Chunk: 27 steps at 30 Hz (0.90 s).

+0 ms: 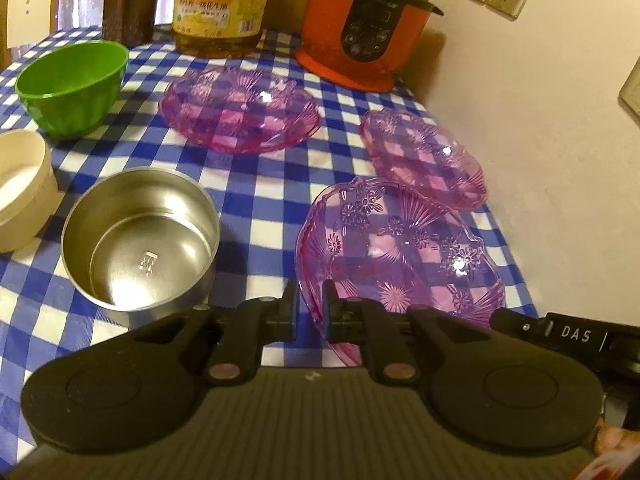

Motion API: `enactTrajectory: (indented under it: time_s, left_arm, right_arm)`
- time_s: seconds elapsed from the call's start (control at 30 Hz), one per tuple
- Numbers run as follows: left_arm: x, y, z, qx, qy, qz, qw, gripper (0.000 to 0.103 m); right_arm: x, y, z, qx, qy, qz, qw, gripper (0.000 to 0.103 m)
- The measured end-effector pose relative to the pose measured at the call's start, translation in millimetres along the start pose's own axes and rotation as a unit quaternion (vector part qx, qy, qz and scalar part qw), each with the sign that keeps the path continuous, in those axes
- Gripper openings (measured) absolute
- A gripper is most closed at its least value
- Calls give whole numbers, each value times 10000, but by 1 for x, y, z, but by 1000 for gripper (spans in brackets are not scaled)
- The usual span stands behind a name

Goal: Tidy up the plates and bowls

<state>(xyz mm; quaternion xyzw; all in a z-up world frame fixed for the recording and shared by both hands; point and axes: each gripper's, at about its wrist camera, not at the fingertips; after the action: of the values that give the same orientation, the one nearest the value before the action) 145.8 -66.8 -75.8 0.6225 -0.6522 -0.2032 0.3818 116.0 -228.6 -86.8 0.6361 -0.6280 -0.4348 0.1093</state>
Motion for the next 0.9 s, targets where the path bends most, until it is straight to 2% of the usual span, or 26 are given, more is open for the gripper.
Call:
enactTrajectory:
  time_s: [0.4,0.9]
  left_arm:
    - [20,0,-37,290,-160,178,9993,10]
    - [42,-56,-112,601,-324,394,9969,10]
  right_arm:
    - [-5,20,-33,490,-14,-25,9988,7]
    - [-5,-32,-100,840,-337,-9,9959,7]
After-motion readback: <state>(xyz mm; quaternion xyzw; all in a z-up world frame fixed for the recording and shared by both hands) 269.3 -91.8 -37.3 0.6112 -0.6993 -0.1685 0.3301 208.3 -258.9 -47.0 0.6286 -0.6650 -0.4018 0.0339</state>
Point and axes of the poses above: each gripper's, at about its wrist camera, not at the fingertips, and y roughly against the way its jaws point, x to its right, z to its underside, and after that the axes turned 3 degrees about -y, right-handed
